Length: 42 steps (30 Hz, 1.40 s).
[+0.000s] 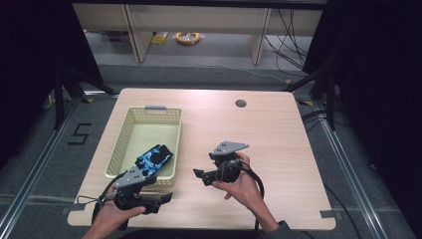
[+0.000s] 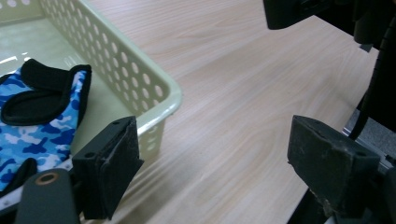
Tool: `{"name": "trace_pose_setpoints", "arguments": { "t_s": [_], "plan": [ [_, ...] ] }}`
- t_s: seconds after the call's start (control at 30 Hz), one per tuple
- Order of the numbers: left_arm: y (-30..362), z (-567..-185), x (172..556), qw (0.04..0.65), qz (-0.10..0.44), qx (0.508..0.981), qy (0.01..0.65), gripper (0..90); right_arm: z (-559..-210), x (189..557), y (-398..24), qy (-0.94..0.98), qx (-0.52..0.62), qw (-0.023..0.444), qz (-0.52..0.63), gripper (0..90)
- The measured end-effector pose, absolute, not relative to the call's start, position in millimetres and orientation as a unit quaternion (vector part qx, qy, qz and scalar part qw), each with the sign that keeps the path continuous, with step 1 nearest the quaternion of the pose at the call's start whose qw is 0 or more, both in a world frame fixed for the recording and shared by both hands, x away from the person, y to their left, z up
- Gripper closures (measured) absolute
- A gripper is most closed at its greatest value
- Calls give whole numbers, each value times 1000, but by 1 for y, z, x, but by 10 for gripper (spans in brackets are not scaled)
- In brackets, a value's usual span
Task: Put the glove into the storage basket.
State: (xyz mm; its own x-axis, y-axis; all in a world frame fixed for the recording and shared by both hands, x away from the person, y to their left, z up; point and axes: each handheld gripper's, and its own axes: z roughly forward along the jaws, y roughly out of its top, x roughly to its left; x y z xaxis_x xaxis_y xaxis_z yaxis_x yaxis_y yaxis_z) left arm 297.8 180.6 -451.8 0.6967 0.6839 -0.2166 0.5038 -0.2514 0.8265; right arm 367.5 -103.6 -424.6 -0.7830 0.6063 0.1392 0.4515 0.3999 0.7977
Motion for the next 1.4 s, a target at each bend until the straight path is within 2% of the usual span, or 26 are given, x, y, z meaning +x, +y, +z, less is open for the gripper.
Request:
{"name": "trace_pose_setpoints", "arguments": {
  "t_s": [0.63,0.93,1.07,1.17,1.2,1.27,1.4],
  "plan": [
    [181,-446,269,498,86,785,360,166,-443,340,-136,825,341,74,444,223],
    [184,-460,265,486,76,789,368,166,-452,326,-147,823,343,70,447,209],
    [186,-463,264,477,86,792,372,169,-457,318,-149,819,352,57,450,201],
    [189,-470,265,467,100,799,366,171,-460,315,-152,822,345,69,448,197],
    [189,-473,265,466,103,798,369,171,-461,312,-151,817,356,49,451,195],
    [190,-477,265,465,111,795,373,171,-465,312,-153,819,347,57,454,191],
    [192,-485,265,464,94,799,371,172,-470,306,-158,819,352,63,448,184]
  ]
}}
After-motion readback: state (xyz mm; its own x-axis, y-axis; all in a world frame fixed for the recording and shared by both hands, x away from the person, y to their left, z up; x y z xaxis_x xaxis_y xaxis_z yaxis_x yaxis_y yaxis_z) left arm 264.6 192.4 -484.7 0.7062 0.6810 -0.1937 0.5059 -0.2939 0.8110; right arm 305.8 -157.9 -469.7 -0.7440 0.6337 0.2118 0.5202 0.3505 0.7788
